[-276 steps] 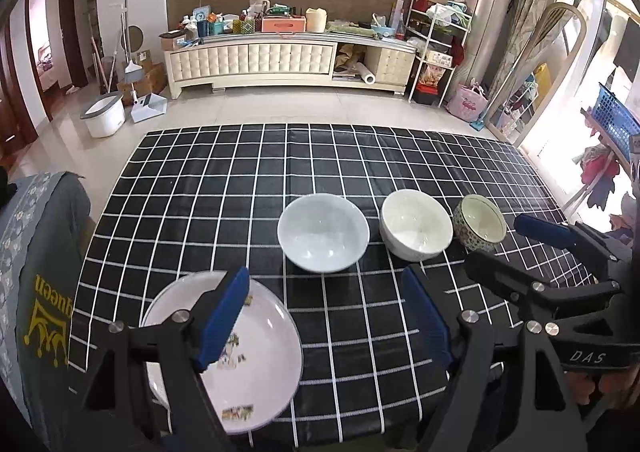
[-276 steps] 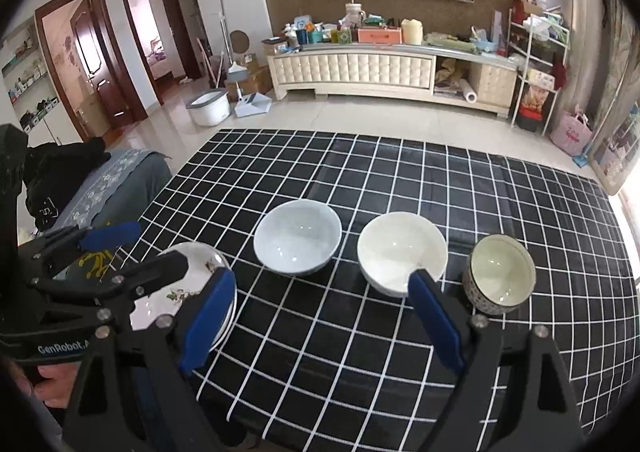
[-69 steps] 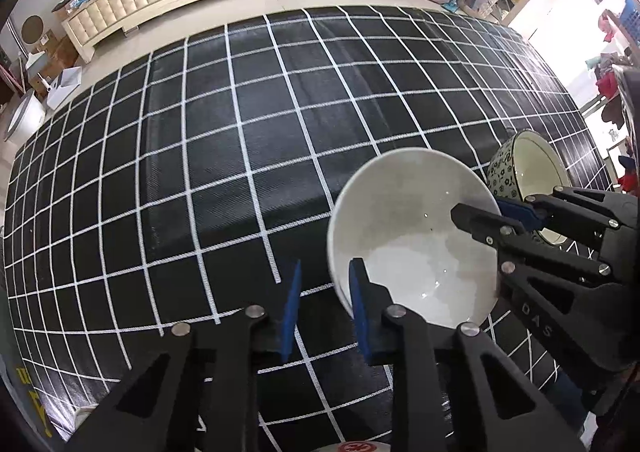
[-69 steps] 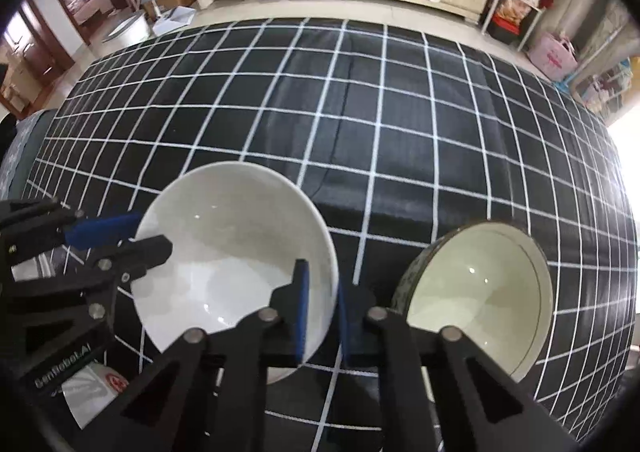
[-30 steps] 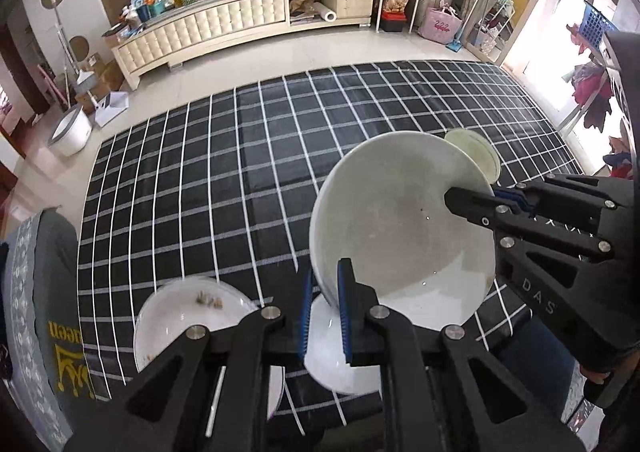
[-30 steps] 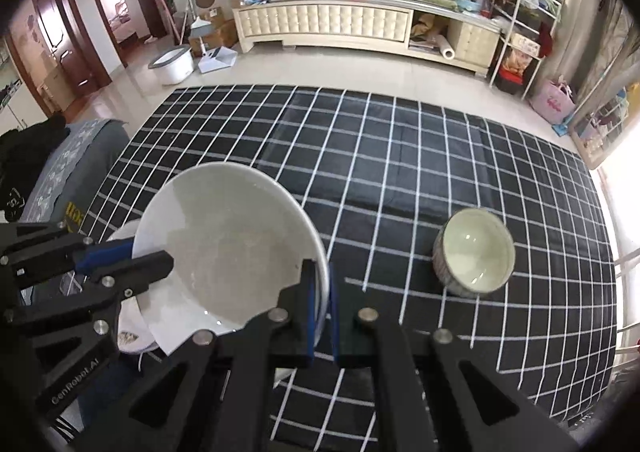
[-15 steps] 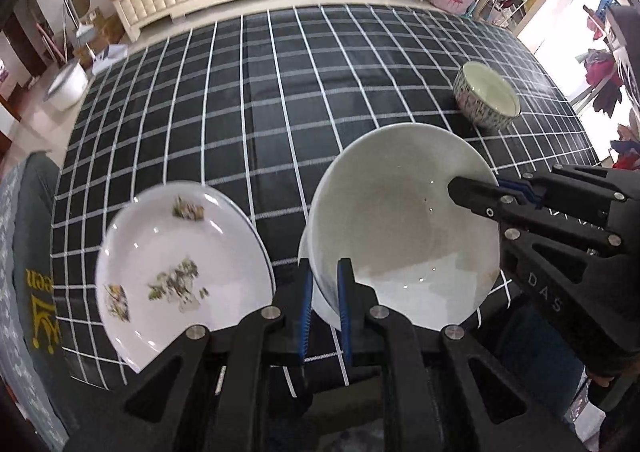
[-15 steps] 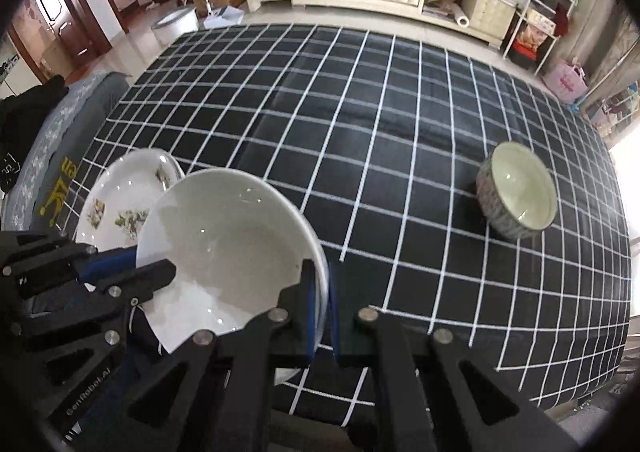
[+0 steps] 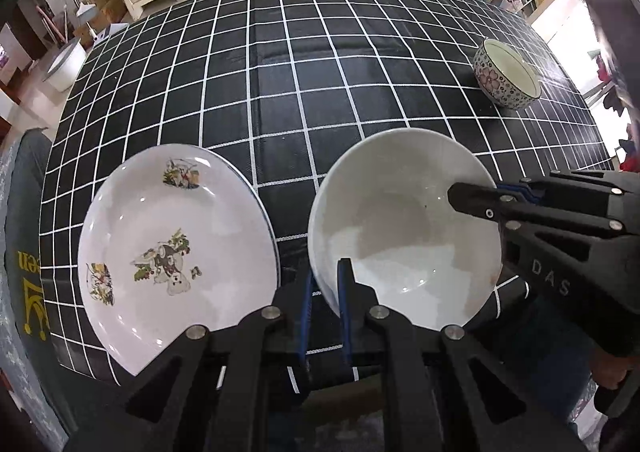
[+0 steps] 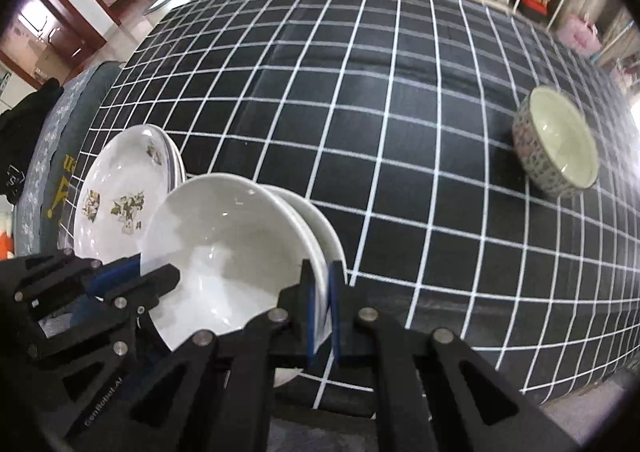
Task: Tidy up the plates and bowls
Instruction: 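Lower the cream bowl into the white bowl and open both grippers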
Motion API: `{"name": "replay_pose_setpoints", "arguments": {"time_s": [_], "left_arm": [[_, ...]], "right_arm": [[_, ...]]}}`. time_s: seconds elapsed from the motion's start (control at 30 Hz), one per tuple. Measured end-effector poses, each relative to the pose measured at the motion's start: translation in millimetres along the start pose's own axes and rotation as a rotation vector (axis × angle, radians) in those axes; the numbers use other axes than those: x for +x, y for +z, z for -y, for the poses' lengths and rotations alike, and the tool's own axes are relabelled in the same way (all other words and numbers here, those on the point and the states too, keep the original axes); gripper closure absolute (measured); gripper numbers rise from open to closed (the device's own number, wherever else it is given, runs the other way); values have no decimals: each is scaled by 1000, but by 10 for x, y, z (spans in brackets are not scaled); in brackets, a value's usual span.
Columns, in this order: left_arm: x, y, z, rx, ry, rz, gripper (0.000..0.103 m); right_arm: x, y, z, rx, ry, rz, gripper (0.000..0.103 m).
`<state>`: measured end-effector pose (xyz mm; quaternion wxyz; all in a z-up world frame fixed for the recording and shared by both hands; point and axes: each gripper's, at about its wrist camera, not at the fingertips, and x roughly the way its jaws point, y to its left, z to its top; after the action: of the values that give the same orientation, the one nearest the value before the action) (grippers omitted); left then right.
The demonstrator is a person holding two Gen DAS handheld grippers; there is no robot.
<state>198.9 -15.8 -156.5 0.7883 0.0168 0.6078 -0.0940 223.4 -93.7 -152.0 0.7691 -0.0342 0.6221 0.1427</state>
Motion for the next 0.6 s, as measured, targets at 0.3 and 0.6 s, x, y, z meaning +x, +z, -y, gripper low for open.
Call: {"name": "replay_pose_setpoints", "arguments": {"time_s": [0.3, 0.6], "left_arm": [[48, 14, -13, -1, -1, -10, 92], [-123, 5, 33, 0, -6, 54, 75]], "right_arm": [[35, 3, -43, -34, -22, -8, 94], [-57, -14, -68, -87, -95, 40, 83]]}}
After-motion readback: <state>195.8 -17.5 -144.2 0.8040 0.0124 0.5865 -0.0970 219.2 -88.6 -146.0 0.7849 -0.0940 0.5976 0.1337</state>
